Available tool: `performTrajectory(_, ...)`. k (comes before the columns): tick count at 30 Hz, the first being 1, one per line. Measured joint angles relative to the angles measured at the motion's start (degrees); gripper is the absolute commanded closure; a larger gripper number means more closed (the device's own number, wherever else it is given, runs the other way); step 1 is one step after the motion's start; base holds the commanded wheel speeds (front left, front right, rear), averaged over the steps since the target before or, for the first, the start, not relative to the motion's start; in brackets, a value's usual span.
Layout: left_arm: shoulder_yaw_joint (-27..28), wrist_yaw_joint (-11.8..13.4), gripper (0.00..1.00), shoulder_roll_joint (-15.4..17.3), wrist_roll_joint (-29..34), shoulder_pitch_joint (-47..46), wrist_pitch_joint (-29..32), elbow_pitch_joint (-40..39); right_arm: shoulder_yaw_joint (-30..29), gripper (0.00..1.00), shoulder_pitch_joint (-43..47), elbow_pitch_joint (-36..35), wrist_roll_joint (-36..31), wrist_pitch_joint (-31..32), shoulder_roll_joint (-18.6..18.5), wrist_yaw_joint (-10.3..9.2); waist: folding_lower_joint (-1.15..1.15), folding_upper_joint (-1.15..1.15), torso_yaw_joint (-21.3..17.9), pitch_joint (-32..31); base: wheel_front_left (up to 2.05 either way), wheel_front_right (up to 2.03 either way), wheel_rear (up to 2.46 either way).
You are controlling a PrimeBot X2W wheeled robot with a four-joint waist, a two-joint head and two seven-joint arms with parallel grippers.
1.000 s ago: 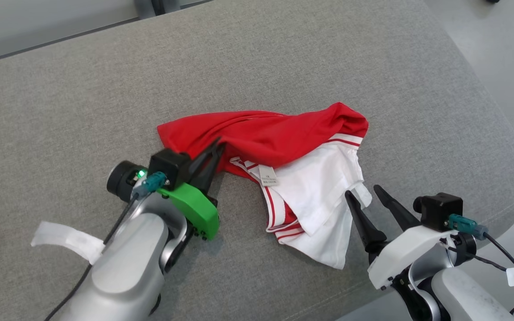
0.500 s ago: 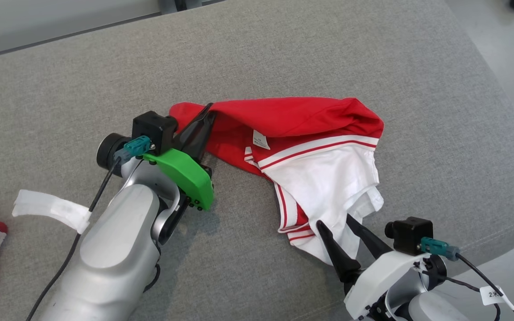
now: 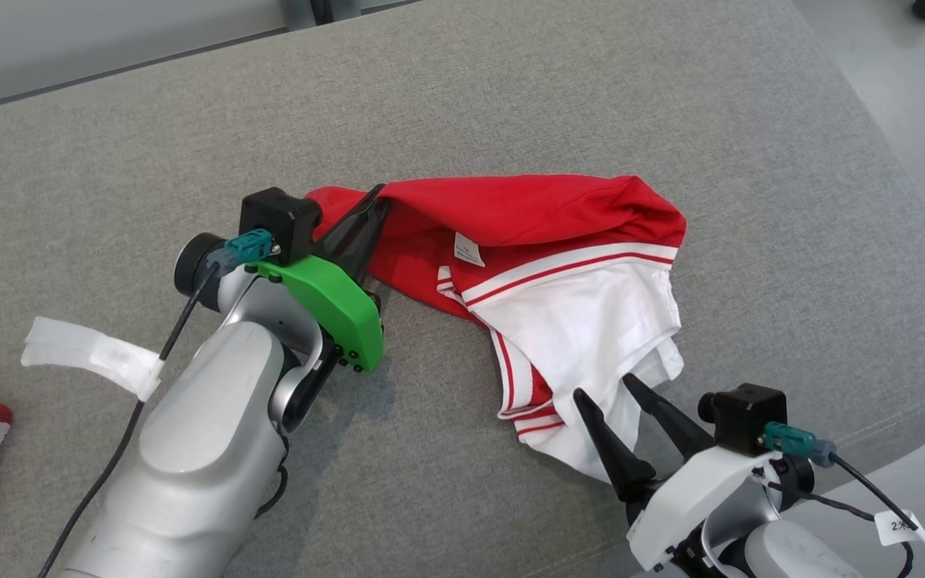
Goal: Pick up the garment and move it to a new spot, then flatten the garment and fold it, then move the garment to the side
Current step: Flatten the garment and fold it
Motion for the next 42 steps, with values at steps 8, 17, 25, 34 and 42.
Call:
performTrajectory(8,-0.11,-0.1,1.0,0.07,-0.26,-0.03,0.07,-0.13,-1.57,0.0,-0.07,-0.89,0.15,-0.01,-0.24,-0.13,0.0,0.0,-0.41,-0.36,0.0,0.0,0.0)
performTrajectory(17,-0.89,-0.24,1.0,-0.03,-0.71,-0.17,0.24,-0.26,-2.13,0.0,-0.07,-0.19,0.71,0.0,0.38,-0.14,0.0,0.0,0.08,-0.86,0.0,0.0,0.0)
performTrajectory(25,-1.19,-0.31,1.0,-0.05,-0.77,-0.17,0.24,-0.26,-2.12,0.08,-0.3,0.03,0.71,-0.01,0.62,-0.14,0.0,0.0,0.71,-1.1,0.0,0.0,0.0)
performTrajectory(34,-1.24,-0.31,1.0,-0.04,-0.88,-0.17,0.24,-0.25,-3.53,0.82,-0.33,1.45,1.77,-0.55,1.66,-0.18,0.0,0.0,1.15,-1.21,0.0,0.0,0.0)
performTrajectory(42,-1.36,-0.32,1.0,-0.03,-1.1,-0.17,0.24,-0.25,-4.09,1.0,-0.69,3.01,2.23,-0.62,2.25,-0.18,0.0,0.0,1.27,-1.17,0.0,0.0,0.0)
